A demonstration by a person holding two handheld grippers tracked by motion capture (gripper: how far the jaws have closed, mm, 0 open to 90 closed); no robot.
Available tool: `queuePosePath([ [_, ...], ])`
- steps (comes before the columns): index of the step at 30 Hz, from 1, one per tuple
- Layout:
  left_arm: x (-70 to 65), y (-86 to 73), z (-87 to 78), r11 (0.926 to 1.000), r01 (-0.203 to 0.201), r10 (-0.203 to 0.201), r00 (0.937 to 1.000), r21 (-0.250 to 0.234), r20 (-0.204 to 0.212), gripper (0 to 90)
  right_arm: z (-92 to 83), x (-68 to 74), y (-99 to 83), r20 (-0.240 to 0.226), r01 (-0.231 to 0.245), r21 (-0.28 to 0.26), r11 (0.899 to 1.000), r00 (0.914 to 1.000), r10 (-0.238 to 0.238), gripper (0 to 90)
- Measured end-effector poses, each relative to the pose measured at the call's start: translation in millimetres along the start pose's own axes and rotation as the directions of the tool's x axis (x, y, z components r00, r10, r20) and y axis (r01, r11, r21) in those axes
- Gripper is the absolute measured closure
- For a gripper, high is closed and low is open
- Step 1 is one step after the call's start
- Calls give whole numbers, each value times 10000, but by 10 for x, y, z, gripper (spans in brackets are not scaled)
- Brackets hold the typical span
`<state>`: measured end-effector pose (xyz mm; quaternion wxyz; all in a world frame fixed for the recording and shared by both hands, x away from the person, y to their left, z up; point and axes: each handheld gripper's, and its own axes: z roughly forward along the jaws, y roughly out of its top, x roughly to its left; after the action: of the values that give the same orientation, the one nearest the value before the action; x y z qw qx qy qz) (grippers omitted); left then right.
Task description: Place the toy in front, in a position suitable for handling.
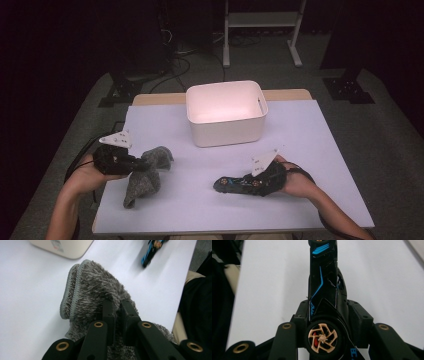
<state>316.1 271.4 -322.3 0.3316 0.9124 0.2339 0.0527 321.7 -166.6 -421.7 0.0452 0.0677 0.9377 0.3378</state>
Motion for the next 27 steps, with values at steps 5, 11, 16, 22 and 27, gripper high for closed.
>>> queuePosePath([
  [5, 64, -53, 305, 9991, 253, -266, 9989, 341, 382, 833, -98, -70, -153, 151, -341, 11, 9994, 9993, 341, 560],
  [11, 35, -63, 653, 9971, 243, -300, 9964, 724, 792, 800, -90, -79, -169, -51, -885, -70, 9961, 9961, 885, 540],
  [16, -16, -54, 877, 9969, 217, -305, 9928, 760, 1162, 754, -93, -82, -131, -440, -1171, -77, 9931, 9922, 1166, 471],
  [22, -90, -15, 958, 9972, 89, -190, 9903, 740, 1374, 651, -110, -90, -82, -718, -1492, -226, 9885, 9865, 1473, 448],
  [27, -112, 34, 916, 9982, 103, -181, 9912, 599, 1314, 583, -94, -119, -18, -886, -1623, -146, 9866, 9831, 1604, 400],
])
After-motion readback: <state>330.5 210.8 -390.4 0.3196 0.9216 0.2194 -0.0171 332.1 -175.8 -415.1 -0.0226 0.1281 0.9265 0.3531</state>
